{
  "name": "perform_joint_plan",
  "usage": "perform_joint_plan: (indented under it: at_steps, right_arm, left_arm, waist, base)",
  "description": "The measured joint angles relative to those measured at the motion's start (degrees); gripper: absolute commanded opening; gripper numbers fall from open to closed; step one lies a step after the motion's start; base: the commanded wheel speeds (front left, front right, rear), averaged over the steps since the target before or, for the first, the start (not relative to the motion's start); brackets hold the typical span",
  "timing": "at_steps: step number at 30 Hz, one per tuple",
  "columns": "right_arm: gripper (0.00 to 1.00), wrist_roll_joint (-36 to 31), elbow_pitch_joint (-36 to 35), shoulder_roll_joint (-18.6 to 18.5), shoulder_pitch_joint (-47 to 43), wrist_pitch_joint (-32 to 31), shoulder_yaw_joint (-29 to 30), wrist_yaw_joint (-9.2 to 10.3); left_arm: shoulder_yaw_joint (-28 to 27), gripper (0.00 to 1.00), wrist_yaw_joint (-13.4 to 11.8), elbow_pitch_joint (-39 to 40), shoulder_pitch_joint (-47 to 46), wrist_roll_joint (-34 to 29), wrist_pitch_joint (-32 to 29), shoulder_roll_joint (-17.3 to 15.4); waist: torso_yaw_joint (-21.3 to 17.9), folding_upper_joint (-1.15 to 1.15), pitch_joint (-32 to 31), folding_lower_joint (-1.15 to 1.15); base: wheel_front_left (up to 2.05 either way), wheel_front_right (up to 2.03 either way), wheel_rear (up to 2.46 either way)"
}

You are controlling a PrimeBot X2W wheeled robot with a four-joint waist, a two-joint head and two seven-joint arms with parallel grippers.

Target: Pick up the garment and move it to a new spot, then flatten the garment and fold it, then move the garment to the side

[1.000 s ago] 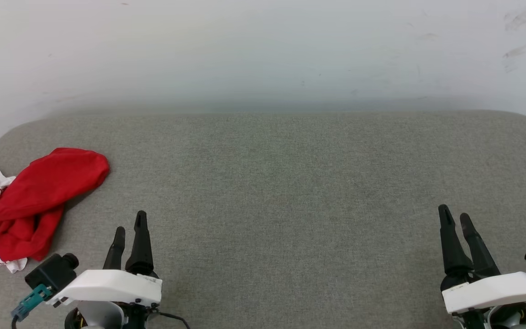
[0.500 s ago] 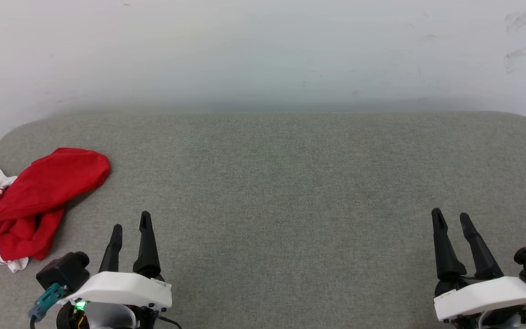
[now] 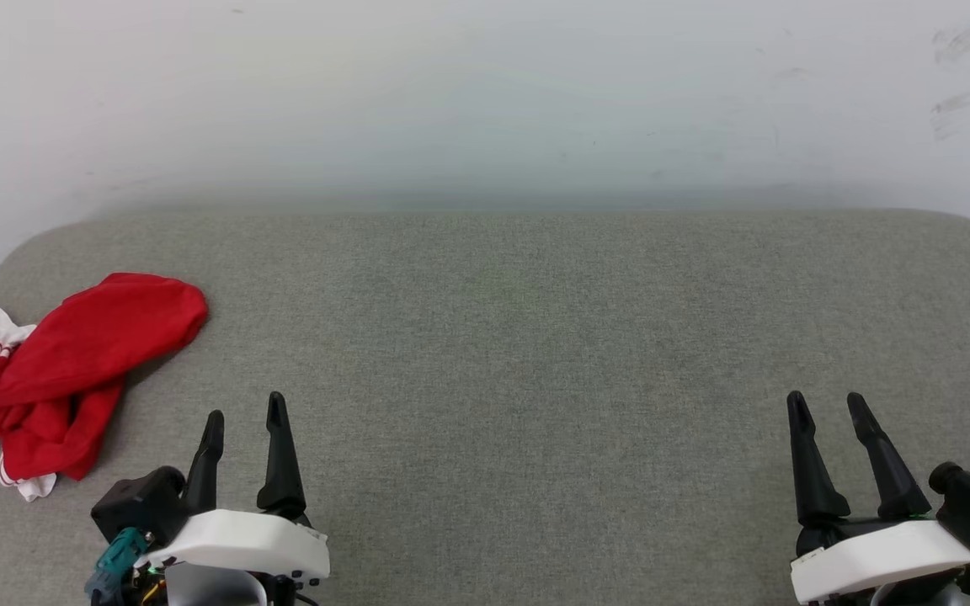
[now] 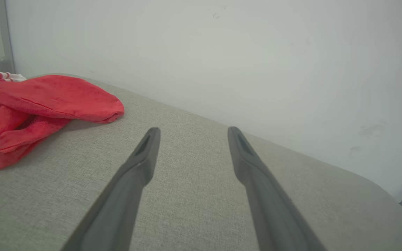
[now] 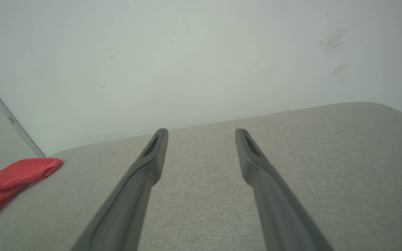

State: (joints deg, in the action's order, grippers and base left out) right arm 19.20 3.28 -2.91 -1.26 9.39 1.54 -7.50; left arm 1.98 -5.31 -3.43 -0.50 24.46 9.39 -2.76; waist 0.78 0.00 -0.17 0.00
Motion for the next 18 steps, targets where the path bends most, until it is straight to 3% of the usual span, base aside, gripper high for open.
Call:
perform_joint_plan:
  at_steps: [18]
  right_arm:
    - [1.0,-9.5,-0.6,0.0,-0.8,2.3,0.0,0.0]
  left_arm:
    - [1.4,1.0,-0.8,-0.3,0.6,-9.5,2.4,0.0]
  waist:
    - [0.2,0.0,-0.2,0.0]
  base:
    - [0.0,0.0,0.0]
